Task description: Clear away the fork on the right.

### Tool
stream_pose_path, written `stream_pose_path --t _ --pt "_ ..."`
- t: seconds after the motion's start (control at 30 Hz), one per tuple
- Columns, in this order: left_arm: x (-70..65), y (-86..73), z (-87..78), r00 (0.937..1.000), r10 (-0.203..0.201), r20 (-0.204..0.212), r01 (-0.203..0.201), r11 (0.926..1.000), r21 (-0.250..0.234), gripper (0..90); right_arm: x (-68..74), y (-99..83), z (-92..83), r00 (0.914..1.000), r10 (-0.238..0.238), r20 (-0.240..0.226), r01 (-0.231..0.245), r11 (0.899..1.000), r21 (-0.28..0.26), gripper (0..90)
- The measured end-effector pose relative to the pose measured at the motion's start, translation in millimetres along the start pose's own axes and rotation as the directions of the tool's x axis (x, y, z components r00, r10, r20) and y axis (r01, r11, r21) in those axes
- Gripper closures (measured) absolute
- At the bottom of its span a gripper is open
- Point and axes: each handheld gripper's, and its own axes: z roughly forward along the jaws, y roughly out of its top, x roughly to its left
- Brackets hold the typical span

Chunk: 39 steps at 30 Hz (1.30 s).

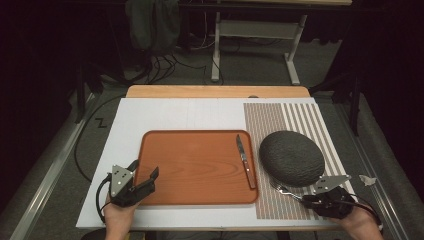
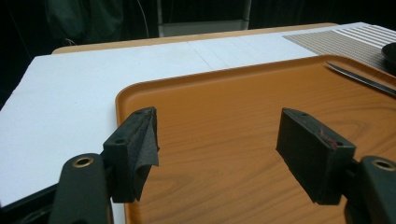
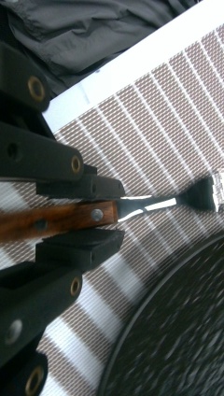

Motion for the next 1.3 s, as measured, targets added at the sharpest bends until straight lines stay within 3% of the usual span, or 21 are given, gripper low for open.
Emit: stream_pose_path --t 0.33,0.83,1.3 --pt "0.5 -0.1 -1.0 1.0000 -0.002 -0.001 0.002 1.0000 -0.003 29.5 4.4 13.4 7.5 0.9986 -0.051 -0.018 0.051 0.999 -0.004 78.9" --pt "1.0 0.0 -1.3 1.0000 -0.003 -0.001 0.003 1.0000 -0.003 29.5 11.2 19.2 10.5 0.9987 -0.050 -0.003 0.050 0.998 -0.045 79.2" --pt "0.9 0.0 -1.3 1.0000 -0.002 0.001 0.002 1.0000 -0.003 29.5 13.1 33.4 -2.2 0.9990 -0.044 -0.002 0.043 0.992 -0.116 79.2"
